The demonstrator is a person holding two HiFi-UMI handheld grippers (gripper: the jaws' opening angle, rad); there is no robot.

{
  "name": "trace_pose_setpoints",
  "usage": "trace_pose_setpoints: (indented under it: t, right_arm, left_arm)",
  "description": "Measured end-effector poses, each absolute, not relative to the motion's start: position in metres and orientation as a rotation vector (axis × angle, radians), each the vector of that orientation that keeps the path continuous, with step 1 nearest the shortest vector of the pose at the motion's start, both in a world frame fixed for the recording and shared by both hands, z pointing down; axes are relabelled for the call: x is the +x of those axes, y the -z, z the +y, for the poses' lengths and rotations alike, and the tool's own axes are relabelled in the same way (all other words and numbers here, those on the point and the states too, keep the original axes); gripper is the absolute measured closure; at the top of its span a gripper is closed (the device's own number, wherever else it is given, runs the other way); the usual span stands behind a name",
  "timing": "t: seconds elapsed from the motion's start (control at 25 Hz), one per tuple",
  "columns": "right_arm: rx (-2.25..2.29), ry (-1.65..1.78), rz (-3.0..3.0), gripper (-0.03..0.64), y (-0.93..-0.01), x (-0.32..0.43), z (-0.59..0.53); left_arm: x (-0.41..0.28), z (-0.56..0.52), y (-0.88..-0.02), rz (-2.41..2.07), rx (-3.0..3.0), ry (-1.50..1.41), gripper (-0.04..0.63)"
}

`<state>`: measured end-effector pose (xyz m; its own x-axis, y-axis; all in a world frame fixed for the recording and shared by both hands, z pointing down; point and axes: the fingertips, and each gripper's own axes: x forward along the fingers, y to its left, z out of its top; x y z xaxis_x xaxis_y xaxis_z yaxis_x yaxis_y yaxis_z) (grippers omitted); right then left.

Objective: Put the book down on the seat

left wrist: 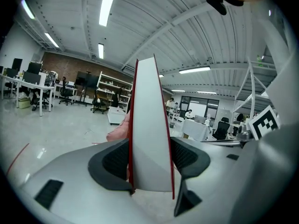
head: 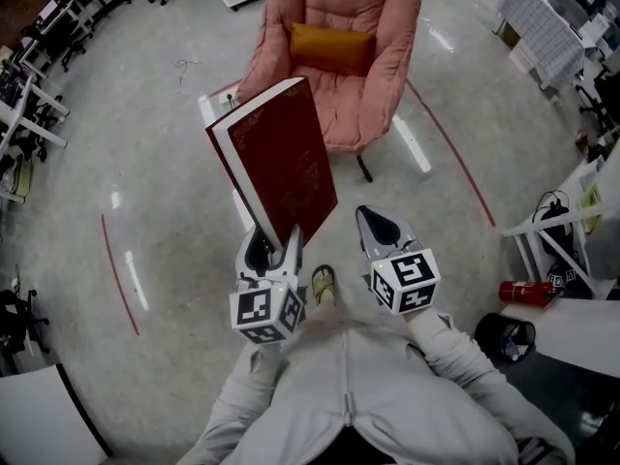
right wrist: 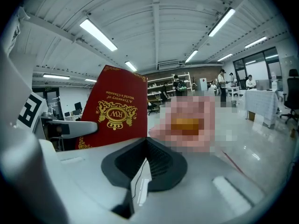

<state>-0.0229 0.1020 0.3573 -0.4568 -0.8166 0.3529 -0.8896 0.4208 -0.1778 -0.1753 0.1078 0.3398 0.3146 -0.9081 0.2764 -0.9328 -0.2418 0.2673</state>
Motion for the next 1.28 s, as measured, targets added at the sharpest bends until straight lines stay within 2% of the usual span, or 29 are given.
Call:
trace_pose_setpoints:
  t: [0.76, 1.28]
  right_arm:
    - [1.583, -0.549, -2.396, 0.617, -0.375, -0.034, -0.027]
    - [1.548, -0.593, -2.387, 0.617, -0.395, -0.003, -0.110]
  left_arm:
    - [-0.195, -0.034, -0.362, -1.579, 2.222, -0.144, 0.324]
    - [-0.166, -0.117, -0.386, -1.593, 2.182, -0.177, 0.324]
